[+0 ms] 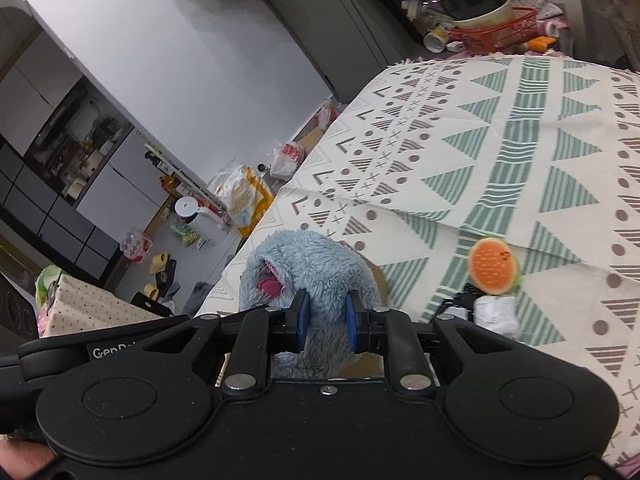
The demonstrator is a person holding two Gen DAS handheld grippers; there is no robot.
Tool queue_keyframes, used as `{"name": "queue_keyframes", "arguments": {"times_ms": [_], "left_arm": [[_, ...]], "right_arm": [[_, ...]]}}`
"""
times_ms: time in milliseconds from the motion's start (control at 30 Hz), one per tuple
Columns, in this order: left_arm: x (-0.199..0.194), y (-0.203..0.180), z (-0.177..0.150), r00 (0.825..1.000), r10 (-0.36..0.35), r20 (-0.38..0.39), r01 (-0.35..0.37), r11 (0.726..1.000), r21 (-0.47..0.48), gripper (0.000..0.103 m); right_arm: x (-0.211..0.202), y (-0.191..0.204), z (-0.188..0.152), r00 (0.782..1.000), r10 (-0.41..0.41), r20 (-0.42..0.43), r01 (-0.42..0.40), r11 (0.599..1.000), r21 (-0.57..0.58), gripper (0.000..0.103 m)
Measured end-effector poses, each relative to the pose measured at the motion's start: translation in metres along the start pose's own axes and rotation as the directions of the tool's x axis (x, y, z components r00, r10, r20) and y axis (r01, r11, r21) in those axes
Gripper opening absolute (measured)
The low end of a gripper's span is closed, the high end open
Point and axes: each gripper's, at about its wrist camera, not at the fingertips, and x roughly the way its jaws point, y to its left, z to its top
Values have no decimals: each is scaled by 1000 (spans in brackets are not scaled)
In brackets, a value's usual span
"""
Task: Organize soft objects
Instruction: 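Lift the grey plush with both tools and carry it over the box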
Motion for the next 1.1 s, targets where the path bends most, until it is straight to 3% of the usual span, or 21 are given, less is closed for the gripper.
{"name": "queue_keyframes", "arguments": {"times_ms": [633, 1100], "left_arm": [[8, 69, 27, 998, 56, 3, -56, 996, -76, 17], [36, 107, 43, 993, 105, -52, -110, 986, -128, 15]], "right_arm": [[68, 49, 0, 997, -5, -77, 2, 999, -33, 19], [122, 60, -5, 988, -44, -145, 36, 998, -59, 20]]}}
